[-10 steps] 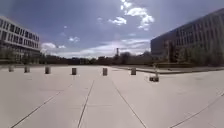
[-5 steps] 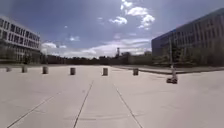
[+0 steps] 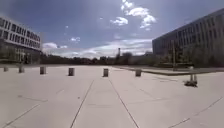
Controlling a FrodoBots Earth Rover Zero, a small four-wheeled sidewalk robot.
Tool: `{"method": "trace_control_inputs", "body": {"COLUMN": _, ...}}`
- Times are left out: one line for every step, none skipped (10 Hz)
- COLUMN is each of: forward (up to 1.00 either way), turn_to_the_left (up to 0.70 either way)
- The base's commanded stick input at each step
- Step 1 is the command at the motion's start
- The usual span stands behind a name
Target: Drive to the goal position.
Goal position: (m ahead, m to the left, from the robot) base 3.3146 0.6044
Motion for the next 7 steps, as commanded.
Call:
{"method": "trace_control_inputs", "body": {"forward": 0.7, "turn_to_the_left": 0.0}}
{"method": "trace_control_inputs", "body": {"forward": 0.7, "turn_to_the_left": 0.0}}
{"method": "trace_control_inputs", "body": {"forward": 0.7, "turn_to_the_left": 0.0}}
{"method": "trace_control_inputs", "body": {"forward": 0.7, "turn_to_the_left": 0.0}}
{"method": "trace_control_inputs", "body": {"forward": 0.7, "turn_to_the_left": 0.0}}
{"method": "trace_control_inputs", "body": {"forward": 0.7, "turn_to_the_left": 0.0}}
{"method": "trace_control_inputs", "body": {"forward": 0.7, "turn_to_the_left": 0.0}}
